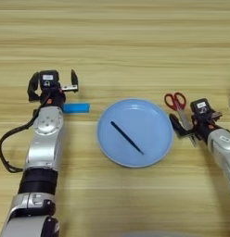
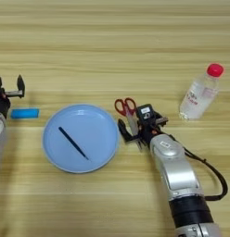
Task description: Move the objects on the table
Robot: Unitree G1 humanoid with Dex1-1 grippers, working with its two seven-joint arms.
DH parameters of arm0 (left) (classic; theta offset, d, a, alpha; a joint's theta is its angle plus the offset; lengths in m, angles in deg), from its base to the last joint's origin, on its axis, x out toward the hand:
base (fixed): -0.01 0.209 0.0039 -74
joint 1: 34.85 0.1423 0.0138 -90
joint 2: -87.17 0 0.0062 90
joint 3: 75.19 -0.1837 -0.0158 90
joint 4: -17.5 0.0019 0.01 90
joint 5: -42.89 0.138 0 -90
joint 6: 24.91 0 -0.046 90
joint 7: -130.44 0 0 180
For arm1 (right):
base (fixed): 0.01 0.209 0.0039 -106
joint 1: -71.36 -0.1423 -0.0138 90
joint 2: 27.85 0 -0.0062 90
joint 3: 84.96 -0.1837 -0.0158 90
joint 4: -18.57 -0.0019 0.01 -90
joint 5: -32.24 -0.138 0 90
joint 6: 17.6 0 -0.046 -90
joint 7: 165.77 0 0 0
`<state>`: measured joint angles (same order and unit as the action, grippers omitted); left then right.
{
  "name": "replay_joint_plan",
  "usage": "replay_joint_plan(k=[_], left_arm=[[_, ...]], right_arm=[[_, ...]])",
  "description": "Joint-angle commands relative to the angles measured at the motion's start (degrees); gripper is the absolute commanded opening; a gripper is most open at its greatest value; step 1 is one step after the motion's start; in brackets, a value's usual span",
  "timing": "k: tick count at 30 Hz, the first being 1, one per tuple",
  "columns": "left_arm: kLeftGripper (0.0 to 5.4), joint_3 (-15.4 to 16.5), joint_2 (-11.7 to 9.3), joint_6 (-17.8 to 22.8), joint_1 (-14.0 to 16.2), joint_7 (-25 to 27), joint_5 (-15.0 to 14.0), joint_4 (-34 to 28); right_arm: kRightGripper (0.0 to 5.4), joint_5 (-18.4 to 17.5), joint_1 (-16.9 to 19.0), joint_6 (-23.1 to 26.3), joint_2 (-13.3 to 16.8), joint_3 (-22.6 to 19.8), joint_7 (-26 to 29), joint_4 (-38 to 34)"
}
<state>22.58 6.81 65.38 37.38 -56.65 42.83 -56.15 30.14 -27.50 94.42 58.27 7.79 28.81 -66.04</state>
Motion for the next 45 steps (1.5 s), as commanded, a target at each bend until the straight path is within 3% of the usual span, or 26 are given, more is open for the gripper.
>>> replay_joint_plan(k=[1, 29, 45], left_arm=[[5.40, -0.2, -0.1, 1.0, 0.4, -0.2, 0.7, -0.8], [5.40, -0.2, -0.2, 0.9, 0.4, -0.1, 0.6, -0.9], [5.40, -0.2, -0.1, 1.0, 0.4, -0.2, 0.7, -1.1]], right_arm=[[5.37, -1.0, 0.6, 3.8, -0.6, -0.3, 0.4, 1.7], [5.37, -2.0, 1.4, 6.8, -1.4, -2.2, -1.6, 3.1], [3.78, -1.6, 1.5, 6.5, -1.1, -1.9, -1.6, 3.6]])
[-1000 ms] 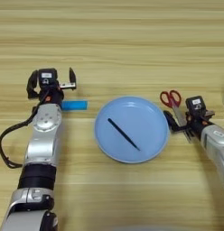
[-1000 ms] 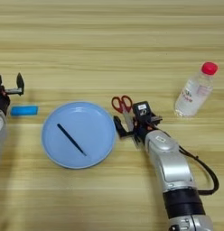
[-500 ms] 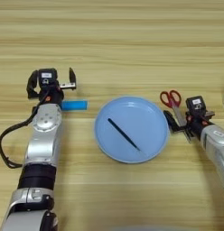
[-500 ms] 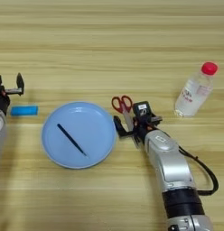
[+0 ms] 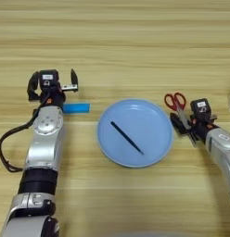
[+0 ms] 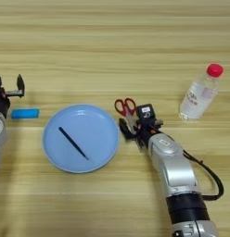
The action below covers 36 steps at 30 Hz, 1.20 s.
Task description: Move the objects on the table
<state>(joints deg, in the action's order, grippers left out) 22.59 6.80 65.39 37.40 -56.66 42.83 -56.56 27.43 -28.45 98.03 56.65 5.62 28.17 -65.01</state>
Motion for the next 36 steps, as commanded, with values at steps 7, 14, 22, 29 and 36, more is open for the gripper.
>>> replay_joint_plan(k=[7, 14, 22, 29, 36], left_arm=[[5.40, -0.2, -0.2, 1.1, 0.4, -0.2, 0.6, -0.8], [5.40, -0.2, -0.1, 1.1, 0.4, -0.3, 0.7, -0.8], [5.40, -0.2, 0.0, 1.1, 0.3, -0.4, 0.7, -0.7], [5.40, -0.2, 0.0, 1.1, 0.3, -0.4, 0.6, -0.7], [5.40, -0.2, 0.0, 1.1, 0.1, -0.4, 0.6, -0.5]], right_arm=[[3.09, 1.1, 2.5, 2.8, 0.5, 0.3, -0.9, 2.6], [2.35, 1.1, 2.5, 2.8, 0.5, 0.2, -0.9, 2.6], [1.58, 1.1, 2.5, 2.8, 0.5, 0.3, -0.9, 2.6], [0.98, 1.0, 2.6, 2.9, 0.4, 0.3, -0.9, 2.5], [0.72, 1.0, 2.5, 2.9, 0.4, 0.3, -0.8, 2.5]])
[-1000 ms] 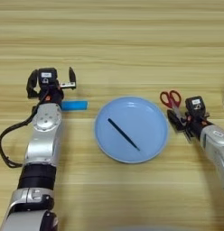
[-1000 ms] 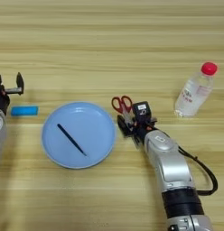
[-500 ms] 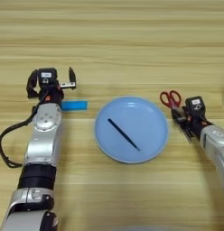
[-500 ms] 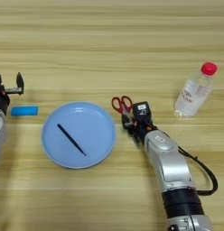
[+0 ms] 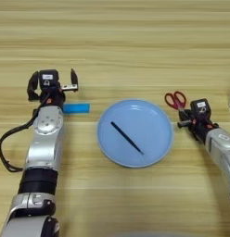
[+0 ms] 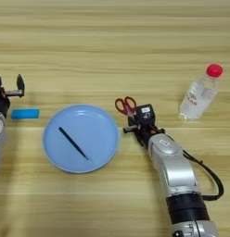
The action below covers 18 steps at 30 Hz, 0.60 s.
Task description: Move the objects on the table
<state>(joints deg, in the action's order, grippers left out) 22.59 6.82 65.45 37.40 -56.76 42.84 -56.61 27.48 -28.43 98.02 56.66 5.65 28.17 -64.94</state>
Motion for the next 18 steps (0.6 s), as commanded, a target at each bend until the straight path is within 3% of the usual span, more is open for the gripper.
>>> replay_joint_plan(k=[1, 18], left_arm=[[5.40, -0.2, 0.0, 1.0, 0.1, -0.3, 0.6, -0.5], [5.40, -0.2, 0.0, 1.0, 0.1, -0.3, 0.6, -0.4]], right_arm=[[0.72, 1.0, 2.5, 2.9, 0.4, 0.3, -0.8, 2.4], [0.72, 0.9, 2.6, 1.5, 0.1, 0.0, -1.2, 1.1]])
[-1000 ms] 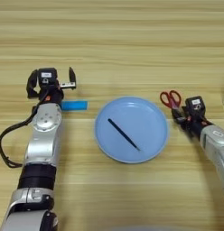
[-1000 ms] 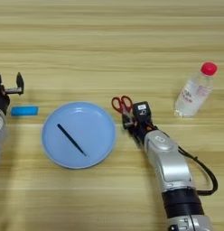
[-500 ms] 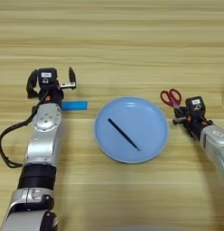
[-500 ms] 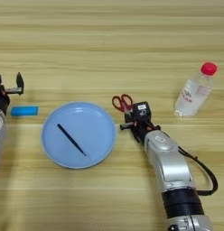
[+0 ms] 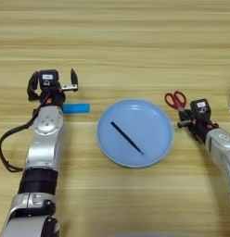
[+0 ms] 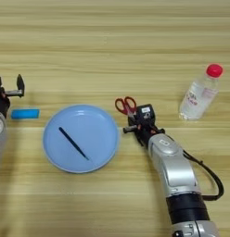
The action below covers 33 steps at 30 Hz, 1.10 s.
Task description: Move the objects on the table
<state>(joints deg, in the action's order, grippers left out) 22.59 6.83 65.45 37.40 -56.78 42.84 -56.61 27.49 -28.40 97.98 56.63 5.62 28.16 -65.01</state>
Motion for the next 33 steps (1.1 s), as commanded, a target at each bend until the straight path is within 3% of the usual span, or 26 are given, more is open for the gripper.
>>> replay_joint_plan(k=[1, 17, 33], left_arm=[[5.40, -0.2, -0.1, 1.0, 0.1, -0.3, 0.6, -0.4], [5.40, -0.2, -0.1, 1.0, 0.2, -0.3, 0.7, -0.6], [5.40, -0.2, 0.0, 1.1, 0.3, -0.3, 0.7, -0.7]], right_arm=[[0.72, 0.9, 2.6, 1.3, 0.2, -0.1, -1.3, 0.3], [0.72, 0.1, 3.1, 2.3, 0.2, -0.4, -1.4, -5.0], [0.72, -2.3, 3.0, 6.8, -0.1, -0.6, -0.9, -17.5]])
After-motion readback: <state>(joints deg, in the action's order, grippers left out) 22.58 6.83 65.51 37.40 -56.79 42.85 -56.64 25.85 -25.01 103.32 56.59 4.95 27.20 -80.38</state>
